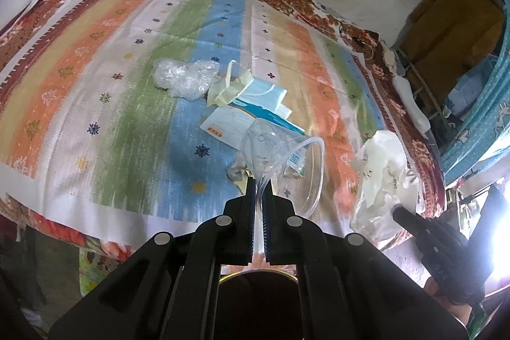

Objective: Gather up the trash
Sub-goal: 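Carry the cup in left tool while right tool carries the bag to the bin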

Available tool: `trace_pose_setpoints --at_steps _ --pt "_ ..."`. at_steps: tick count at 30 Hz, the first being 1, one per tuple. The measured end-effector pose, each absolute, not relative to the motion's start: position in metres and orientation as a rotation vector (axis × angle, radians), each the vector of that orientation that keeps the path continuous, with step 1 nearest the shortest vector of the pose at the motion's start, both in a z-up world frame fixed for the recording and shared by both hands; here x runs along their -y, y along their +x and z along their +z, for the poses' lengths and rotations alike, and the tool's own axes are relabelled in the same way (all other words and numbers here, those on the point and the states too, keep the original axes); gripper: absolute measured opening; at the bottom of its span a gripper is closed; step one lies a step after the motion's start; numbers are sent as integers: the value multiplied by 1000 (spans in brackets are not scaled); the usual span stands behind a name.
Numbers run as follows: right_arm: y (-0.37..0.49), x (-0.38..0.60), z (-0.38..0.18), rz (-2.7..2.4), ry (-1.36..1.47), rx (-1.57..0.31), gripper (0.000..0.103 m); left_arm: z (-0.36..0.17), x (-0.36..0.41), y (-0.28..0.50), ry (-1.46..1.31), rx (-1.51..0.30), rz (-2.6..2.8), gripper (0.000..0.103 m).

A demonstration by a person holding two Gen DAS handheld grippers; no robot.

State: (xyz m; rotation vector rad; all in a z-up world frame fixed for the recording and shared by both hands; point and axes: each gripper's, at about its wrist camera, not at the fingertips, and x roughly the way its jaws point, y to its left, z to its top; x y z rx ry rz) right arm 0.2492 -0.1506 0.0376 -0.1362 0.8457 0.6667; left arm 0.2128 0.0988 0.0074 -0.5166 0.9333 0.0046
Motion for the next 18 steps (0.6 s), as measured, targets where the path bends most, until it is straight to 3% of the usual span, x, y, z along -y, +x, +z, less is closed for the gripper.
trace_pose_setpoints --at_steps 18 --pt "180 160 44 722 -145 -786 4 22 -65 159 -516 -873 -92 3"
